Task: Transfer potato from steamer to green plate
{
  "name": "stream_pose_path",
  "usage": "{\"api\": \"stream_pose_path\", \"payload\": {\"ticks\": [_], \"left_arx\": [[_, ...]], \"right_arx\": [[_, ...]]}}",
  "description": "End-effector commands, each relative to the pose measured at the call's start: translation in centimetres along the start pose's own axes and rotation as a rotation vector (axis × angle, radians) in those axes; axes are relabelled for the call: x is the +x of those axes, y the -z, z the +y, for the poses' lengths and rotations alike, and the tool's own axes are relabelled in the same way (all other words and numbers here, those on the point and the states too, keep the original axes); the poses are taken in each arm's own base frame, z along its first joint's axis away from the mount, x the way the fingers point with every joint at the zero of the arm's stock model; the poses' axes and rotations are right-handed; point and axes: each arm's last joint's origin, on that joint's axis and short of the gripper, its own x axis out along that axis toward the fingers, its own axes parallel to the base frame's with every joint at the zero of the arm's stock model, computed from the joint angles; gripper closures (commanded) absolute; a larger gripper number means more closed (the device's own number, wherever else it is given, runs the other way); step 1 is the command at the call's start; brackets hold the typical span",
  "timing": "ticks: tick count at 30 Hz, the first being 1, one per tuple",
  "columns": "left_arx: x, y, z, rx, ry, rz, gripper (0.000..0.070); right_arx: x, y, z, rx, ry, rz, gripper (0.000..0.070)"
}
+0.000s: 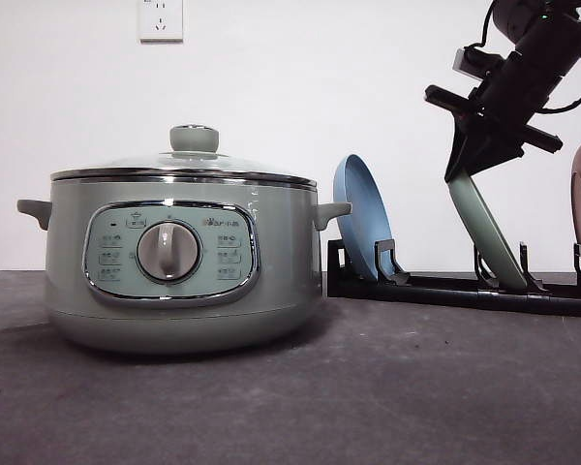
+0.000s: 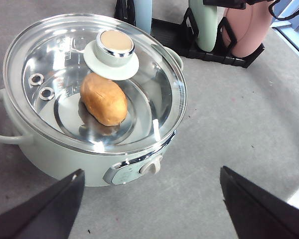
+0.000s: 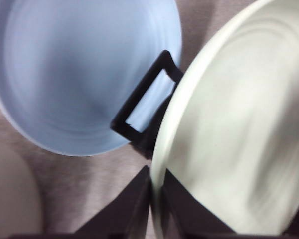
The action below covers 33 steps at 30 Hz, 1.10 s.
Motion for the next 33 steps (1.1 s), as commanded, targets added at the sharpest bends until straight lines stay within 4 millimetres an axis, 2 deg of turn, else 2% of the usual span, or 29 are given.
{"api": "stream_pose_path", "payload": {"ticks": [1,10,17,26,30,33], "left_arx": [[-0.4,-0.6,-0.3,0.019,0.007,-0.027,0.0144],[-0.4,-0.7,-0.3,0.019,0.006,-0.027,0.0144],[-0.4,-0.7,-0.3,0.020,0.006,-0.027,0.0144],[-0.4,-0.7,-0.3,0.025,0.006,-0.027,0.0144],[-0.4,-0.7,-0.3,0.027,0.006,-0.027,0.0144],[-0.4,-0.7,-0.3,0.027,0.006,-0.027,0.0144]], "right_arx": [[-1.1,-1.1,1.1,-0.017,-0.037,-0.063,0.0693],[-5.8,-2.5,4.4,-0.087,-0.105,-0.209,0.0693],[-9.8,-1.8,7.1,-0.161,-0.145,-0.201,0.0693],[-14.5,1.7,10.8,-0.351,-0.054,-0.060,0.0694],[-15.6,4.1,12.5,-0.450,0.013,0.074,0.0694],[-15.6,6.1,14.0,-0.529,0.045,0.199,0.0695]]}}
